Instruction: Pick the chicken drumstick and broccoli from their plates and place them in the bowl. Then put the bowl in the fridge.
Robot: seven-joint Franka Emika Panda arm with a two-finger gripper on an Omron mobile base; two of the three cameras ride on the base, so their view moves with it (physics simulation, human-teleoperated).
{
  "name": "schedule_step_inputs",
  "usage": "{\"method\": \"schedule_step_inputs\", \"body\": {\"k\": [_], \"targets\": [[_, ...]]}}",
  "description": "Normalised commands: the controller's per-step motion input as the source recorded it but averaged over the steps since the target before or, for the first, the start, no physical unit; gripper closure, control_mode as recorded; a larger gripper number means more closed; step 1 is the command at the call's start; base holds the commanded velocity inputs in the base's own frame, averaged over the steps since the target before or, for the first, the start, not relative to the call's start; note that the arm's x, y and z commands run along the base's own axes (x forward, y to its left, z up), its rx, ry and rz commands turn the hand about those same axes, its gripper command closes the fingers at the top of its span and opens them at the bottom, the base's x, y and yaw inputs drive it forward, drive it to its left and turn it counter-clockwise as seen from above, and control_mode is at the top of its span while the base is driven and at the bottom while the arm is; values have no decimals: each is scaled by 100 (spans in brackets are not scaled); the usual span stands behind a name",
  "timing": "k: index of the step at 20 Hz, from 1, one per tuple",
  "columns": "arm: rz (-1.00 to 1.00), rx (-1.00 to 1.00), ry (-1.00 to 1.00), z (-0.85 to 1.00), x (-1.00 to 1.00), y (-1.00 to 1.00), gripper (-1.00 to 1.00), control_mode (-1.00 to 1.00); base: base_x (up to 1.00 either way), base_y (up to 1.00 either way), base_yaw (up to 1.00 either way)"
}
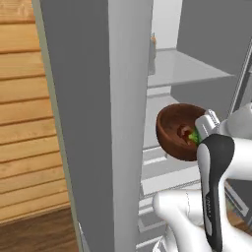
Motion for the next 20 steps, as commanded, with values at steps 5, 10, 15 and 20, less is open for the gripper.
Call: {"method": "schedule_step_inputs", "body": {"k": [5, 10, 15, 20], "targets": [[0, 0, 0, 0, 0, 0, 100, 100, 57, -17, 28], [0, 0, 0, 0, 0, 0, 100, 100, 16, -27, 42], [0, 0, 0, 0, 0, 0, 100, 100, 32, -13, 27], [1, 0, 0, -1, 43, -1, 100, -100, 13, 0, 2]]}}
